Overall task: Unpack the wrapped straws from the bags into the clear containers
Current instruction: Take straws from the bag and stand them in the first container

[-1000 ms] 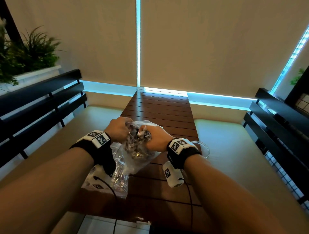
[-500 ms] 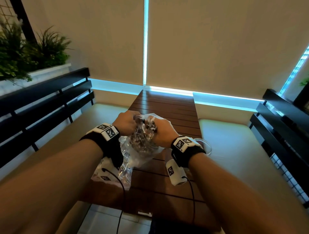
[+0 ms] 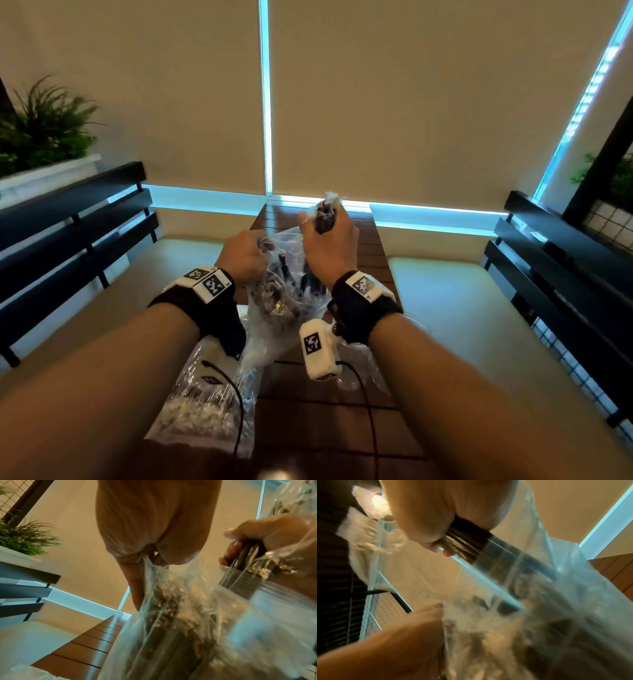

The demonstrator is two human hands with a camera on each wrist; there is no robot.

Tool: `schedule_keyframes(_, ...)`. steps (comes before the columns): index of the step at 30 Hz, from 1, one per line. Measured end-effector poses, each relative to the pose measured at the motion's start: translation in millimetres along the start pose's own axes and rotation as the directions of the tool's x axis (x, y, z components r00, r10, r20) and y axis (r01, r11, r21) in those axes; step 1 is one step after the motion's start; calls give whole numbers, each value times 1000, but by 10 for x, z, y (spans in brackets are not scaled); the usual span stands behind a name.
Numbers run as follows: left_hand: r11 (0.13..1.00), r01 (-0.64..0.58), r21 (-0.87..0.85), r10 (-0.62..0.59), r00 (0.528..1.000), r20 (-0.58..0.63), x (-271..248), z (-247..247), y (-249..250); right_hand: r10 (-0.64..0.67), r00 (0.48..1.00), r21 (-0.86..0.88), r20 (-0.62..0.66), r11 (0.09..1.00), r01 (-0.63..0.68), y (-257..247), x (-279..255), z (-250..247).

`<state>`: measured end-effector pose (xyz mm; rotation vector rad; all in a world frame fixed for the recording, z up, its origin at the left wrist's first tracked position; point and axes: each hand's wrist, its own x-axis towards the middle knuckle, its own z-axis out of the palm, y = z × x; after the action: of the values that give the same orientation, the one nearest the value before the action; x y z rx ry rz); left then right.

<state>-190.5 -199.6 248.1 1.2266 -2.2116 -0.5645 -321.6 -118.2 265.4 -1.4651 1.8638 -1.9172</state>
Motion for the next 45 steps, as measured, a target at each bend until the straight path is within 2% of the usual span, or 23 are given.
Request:
schedule_keyframes(5, 1000, -25, 4, 25, 998, -49, 298, 176, -98, 129, 982, 185, -139, 977, -102, -4, 318, 21)
schedule_keyframes(10, 999, -38, -10, 38, 998, -44, 536, 363, -255, 159, 952, 221, -260, 970, -102, 64, 565, 62)
schedule_keyframes(14, 995, -80, 54, 82, 996, -36, 566, 515, -372, 172, 927, 232, -332, 968, -96, 126, 668, 19)
schedule_keyframes(16, 987, -123, 105, 119, 992, 39, 552, 610, -389, 182, 910, 219, -372, 970, -105, 144, 696, -21)
schedule_keyframes(19, 946, -228, 229, 175, 957, 231, 526, 783, -454, 195, 893, 195, -407, 973, -124, 185, 695, -106)
schedule_keyframes(23, 896, -315, 313, 221, 928, 300, 485, 943, -545, 231, 859, 216, -456, 966, -145, 198, 705, -312)
schedule_keyframes(26, 892, -351, 283, 290, 928, 236, 510, 895, -494, 244, 818, 240, -521, 961, -133, 190, 777, -522)
schedule_keyframes(29, 916, -329, 230, 328, 944, 46, 581, 782, -428, 246, 789, 256, -563, 960, -116, 210, 777, -699)
schedule_keyframes(31, 931, -304, 202, 322, 945, -62, 582, 743, -413, 240, 796, 235, -556, 964, -127, 246, 741, -762)
schedule_keyframes(33, 928, -296, 227, 321, 944, -80, 528, 767, -427, 264, 819, 223, -509, 960, -170, 307, 673, -754)
schedule_keyframes(34, 923, -297, 246, 316, 948, -43, 491, 805, -446, 268, 836, 198, -479, 961, -194, 371, 629, -728)
schedule_keyframes(36, 900, -299, 318, 276, 954, 116, 400, 895, -488, 228, 874, 101, -429, 974, -205, 535, 514, -638)
schedule_keyframes(38, 849, -326, 415, 206, 929, 308, 316, 972, -539, 214, 897, 44, -388, 976, -213, 714, 383, -552)
schedule_keyframes(40, 817, -353, 455, 134, 885, 447, 245, 1005, -563, 242, 910, 30, -337, 969, -246, 888, 260, -486)
schedule_keyframes(43, 863, -321, 391, 31, 805, 592, 153, 981, -530, 264, 928, -45, -264, 957, -285, 1145, 77, -418)
schedule_keyframes(45, 919, -272, 285, 49, 797, 602, 110, 957, -446, 287, 938, -73, -194, 950, -305, 1269, -32, -406)
